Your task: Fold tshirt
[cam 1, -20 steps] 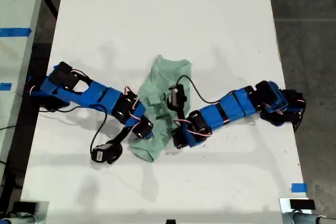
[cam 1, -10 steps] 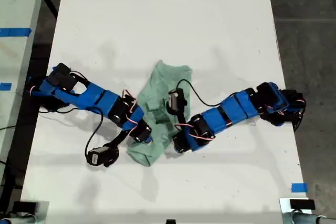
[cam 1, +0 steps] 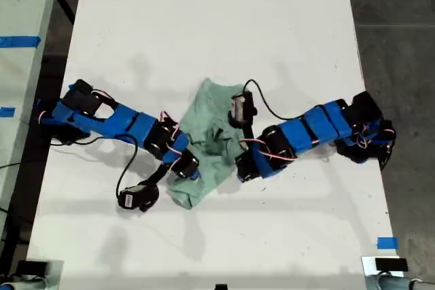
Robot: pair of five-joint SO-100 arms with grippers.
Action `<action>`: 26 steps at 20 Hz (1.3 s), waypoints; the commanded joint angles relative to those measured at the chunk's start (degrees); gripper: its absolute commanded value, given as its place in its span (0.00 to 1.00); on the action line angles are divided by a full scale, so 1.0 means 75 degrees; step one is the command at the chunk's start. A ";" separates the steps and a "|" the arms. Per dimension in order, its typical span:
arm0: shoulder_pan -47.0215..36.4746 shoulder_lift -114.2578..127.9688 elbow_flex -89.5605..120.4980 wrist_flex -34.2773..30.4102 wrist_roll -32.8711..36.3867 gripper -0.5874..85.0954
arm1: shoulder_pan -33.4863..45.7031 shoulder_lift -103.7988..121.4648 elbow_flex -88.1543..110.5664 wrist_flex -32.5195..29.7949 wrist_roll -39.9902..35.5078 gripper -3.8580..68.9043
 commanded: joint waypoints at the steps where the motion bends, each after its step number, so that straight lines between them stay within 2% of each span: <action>1: -0.0645 0.0129 -0.0363 0.0023 0.0199 0.01 | 0.0410 0.0820 0.0105 0.0422 -0.0199 0.03; 6: -0.1066 0.0117 -0.0387 0.0012 0.0410 0.01 | 0.0832 0.1699 0.0984 0.0492 -0.0316 0.03; 10: -0.1008 0.0117 -0.0387 0.0000 0.0398 0.01 | 0.0715 0.2062 0.1301 0.0328 -0.0117 0.03; 12: -0.0891 0.0141 -0.0434 0.0000 0.0422 0.01 | 0.0457 0.1980 0.1277 -0.0035 -0.0164 0.16; 14: -0.0645 0.0199 -0.0434 0.0129 0.0375 0.01 | 0.0117 0.1652 0.1160 -0.0199 -0.0199 0.20; 16: -0.0305 0.0187 -0.0387 0.0199 0.0105 0.01 | -0.0199 0.1219 0.1055 -0.0246 -0.0152 0.25; 18: 0.0094 0.0141 -0.0375 0.0305 -0.0363 0.01 | -0.0457 0.0832 0.0949 -0.0574 -0.0187 0.35; 21: 0.0633 0.0105 -0.0316 0.0316 -0.1055 0.01 | -0.0621 0.0387 0.0867 -0.1172 -0.0105 0.34; 24: 0.0926 0.0000 -0.0281 0.0305 -0.1547 0.01 | -0.0645 0.0176 0.0773 -0.1383 -0.0094 0.34; 25: 0.1008 0.0012 -0.0281 0.0375 -0.1828 0.10 | -0.0656 0.0176 0.0773 -0.1383 -0.0094 0.34; 26: 0.1090 0.0059 -0.0305 0.0480 -0.1969 0.23 | -0.0668 0.0176 0.0773 -0.1336 -0.0082 0.34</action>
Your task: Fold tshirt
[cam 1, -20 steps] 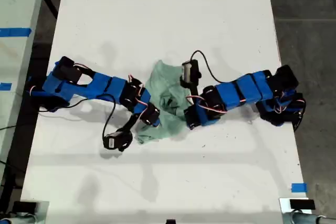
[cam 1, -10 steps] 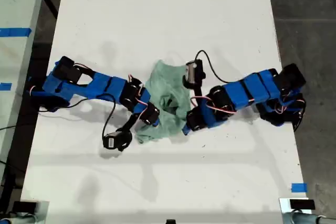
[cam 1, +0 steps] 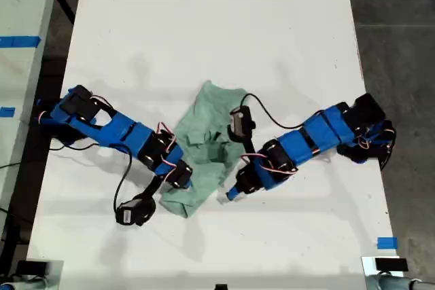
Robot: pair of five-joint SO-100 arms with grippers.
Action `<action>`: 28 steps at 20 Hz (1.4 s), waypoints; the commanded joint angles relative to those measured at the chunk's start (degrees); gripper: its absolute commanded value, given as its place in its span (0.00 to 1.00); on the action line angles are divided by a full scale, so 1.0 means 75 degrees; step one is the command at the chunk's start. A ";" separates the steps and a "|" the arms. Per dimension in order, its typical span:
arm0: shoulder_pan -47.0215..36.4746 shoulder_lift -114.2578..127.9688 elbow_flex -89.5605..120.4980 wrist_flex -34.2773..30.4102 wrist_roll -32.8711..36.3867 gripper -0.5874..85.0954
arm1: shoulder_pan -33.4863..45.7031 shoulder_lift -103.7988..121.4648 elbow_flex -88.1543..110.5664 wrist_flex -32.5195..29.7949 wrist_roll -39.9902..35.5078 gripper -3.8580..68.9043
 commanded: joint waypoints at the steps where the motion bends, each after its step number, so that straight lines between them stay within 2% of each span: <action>1: 0.0363 0.0375 -0.0328 0.0223 -0.0352 0.33 | -0.0152 0.0129 -0.0598 -0.0105 0.0117 0.35; 4: 0.0703 0.1102 -0.0281 0.0949 -0.0609 0.38 | -0.0141 0.0141 -0.0574 0.0105 0.0164 0.36; 7: 0.0914 0.1957 -0.0059 0.2344 -0.1336 0.39 | -0.0070 0.0152 -0.0562 0.0363 0.0164 0.38; 10: 0.0832 0.2895 0.0539 0.3820 -0.2004 0.41 | 0.0070 0.0398 -0.0562 0.1020 0.0199 0.41; 12: 0.0574 0.3609 0.1301 0.4230 -0.2086 0.42 | 0.0199 0.0820 -0.0398 0.1441 0.0211 0.41; 14: 0.0187 0.4676 0.2766 0.4043 -0.2051 0.43 | 0.0352 0.1383 -0.0035 0.1781 0.0246 0.41; 21: -0.1148 1.0207 0.9223 0.1875 -0.2098 0.41 | 0.0973 0.4723 0.3188 0.1676 0.0516 0.42; 25: -0.1418 1.2668 1.1344 0.1582 -0.2250 0.40 | 0.1395 0.6961 0.5203 0.1535 0.0563 0.42; 28: -0.1418 1.3020 1.1672 0.1547 -0.2273 0.39 | 0.1477 0.7594 0.5836 0.1383 0.0598 0.43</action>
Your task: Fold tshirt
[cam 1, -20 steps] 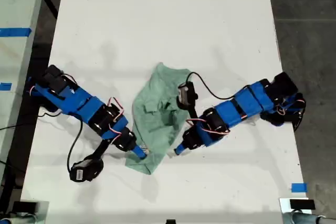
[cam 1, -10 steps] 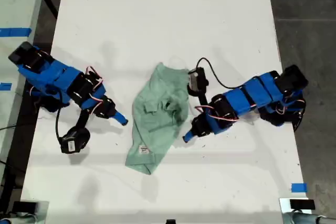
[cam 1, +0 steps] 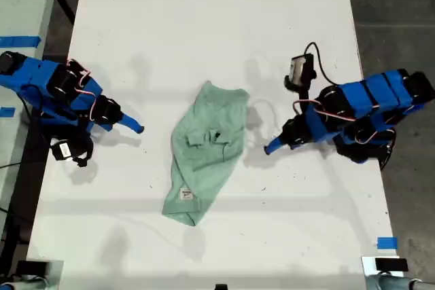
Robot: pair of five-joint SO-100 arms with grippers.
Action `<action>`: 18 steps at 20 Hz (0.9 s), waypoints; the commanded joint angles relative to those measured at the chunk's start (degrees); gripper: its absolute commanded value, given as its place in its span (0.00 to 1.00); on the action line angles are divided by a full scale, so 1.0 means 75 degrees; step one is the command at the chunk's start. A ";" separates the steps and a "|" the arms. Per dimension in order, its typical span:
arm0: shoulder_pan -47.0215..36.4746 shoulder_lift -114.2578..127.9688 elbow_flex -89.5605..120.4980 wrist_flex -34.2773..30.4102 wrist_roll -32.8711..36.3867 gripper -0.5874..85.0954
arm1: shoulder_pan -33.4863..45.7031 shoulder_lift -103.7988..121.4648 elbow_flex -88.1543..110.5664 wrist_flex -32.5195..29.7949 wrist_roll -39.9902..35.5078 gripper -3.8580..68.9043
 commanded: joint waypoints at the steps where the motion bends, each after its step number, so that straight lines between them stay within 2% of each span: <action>1: -0.0094 0.0187 -0.0012 -0.0270 -0.0035 0.39 | 0.0094 0.0340 0.0035 -0.0504 -0.0012 0.43; 4: 0.0293 -0.0867 -0.0574 -0.1113 0.0188 0.39 | 0.0012 -0.1125 -0.1078 -0.0914 -0.0094 0.44; 8: 0.1055 -0.4605 -0.3094 -0.2156 0.0926 0.40 | -0.0305 -0.4664 -0.4477 -0.1301 -0.0234 0.48; 12: 0.1535 -0.6293 -0.3855 -0.3480 0.0984 0.40 | -0.0645 -0.7934 -0.7945 -0.1418 -0.0305 0.49; 16: 0.1770 -0.7336 -0.4301 -0.4418 0.0984 0.39 | -0.0750 -0.8695 -0.8145 -0.2156 -0.0316 0.48; 18: 0.1770 -0.8109 -0.4887 -0.4418 0.0996 0.39 | -0.0820 -0.8871 -0.8145 -0.2344 -0.0246 0.48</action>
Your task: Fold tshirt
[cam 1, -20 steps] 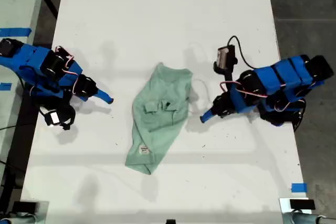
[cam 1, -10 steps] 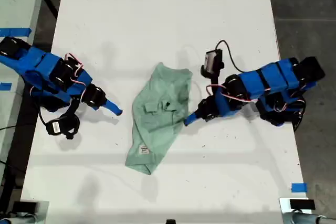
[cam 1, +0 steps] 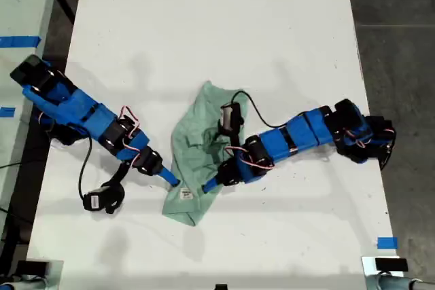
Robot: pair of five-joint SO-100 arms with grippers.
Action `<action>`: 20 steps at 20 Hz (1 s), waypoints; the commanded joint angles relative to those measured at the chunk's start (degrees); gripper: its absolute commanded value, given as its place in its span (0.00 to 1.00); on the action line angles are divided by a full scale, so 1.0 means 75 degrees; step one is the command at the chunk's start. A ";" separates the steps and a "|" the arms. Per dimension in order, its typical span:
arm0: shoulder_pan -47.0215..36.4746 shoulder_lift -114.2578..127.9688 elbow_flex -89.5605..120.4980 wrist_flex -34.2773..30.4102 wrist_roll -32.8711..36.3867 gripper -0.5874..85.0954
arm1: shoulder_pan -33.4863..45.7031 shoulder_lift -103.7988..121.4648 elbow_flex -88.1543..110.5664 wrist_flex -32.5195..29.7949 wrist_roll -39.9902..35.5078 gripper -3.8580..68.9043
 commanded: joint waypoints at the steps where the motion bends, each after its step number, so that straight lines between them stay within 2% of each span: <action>1: 0.0094 -0.0633 -0.0938 -0.0281 0.0059 0.40 | -0.0234 -0.0059 -0.0609 -0.0457 0.0012 0.48; 6: 0.0012 -0.2051 -0.1863 -0.0598 0.0082 0.39 | -0.0270 -0.0773 -0.0656 -0.1324 0.0059 0.47; 9: 0.0059 -0.2941 -0.2379 -0.1348 0.0117 0.37 | -0.0328 -0.1312 -0.0762 -0.1875 0.0105 0.47; 11: 0.0035 -0.3527 -0.2578 -0.1746 0.0023 0.31 | -0.0328 -0.1699 -0.0809 -0.2285 0.0176 0.46; 13: 0.0000 -0.3961 -0.2602 -0.2145 -0.0094 0.19 | -0.0328 -0.2133 -0.0844 -0.2742 0.0293 0.39; 16: -0.0117 -0.4219 -0.2602 -0.2238 -0.0270 0.01 | -0.0340 -0.2742 -0.0844 -0.3223 0.0563 0.23; 20: -0.0375 -0.4266 -0.2602 -0.2004 -0.0305 0.01 | -0.0258 -0.3246 -0.0844 -0.3422 0.0750 0.06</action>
